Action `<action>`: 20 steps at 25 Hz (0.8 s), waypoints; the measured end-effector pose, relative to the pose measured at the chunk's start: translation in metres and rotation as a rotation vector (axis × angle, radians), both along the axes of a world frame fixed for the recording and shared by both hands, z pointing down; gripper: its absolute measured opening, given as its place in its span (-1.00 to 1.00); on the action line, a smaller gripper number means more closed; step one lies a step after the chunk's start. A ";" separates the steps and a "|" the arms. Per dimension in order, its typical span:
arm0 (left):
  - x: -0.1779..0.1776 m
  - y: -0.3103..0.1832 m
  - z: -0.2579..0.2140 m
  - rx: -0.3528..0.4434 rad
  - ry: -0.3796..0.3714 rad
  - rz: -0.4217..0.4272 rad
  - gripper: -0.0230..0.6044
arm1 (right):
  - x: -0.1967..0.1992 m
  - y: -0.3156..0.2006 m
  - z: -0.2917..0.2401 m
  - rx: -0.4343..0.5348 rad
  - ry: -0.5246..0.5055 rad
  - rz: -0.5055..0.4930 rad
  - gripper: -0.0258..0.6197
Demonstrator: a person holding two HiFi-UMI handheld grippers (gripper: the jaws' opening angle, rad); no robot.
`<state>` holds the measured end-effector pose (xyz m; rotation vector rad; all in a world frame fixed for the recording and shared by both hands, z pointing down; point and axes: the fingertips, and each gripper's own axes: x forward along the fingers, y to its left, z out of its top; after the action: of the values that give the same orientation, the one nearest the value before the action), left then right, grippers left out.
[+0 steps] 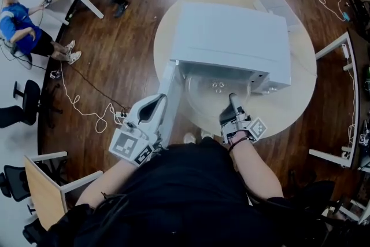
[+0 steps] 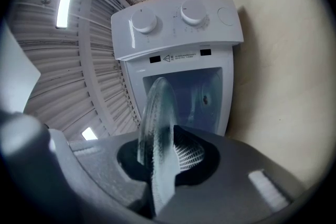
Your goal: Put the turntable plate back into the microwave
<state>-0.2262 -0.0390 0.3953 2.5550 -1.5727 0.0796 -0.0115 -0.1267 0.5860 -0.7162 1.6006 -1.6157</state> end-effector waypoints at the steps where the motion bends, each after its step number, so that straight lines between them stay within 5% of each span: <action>1: -0.001 0.000 0.001 -0.004 -0.005 0.000 -0.91 | -0.001 -0.001 0.000 0.005 0.000 0.000 -0.79; 20: -0.005 -0.004 -0.003 -0.013 -0.027 -0.038 -0.91 | -0.018 -0.018 0.010 -0.004 -0.004 -0.044 -0.79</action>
<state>-0.2310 -0.0427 0.3926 2.5237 -1.6245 0.1199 -0.0299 -0.1444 0.5957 -0.6849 1.6208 -1.6512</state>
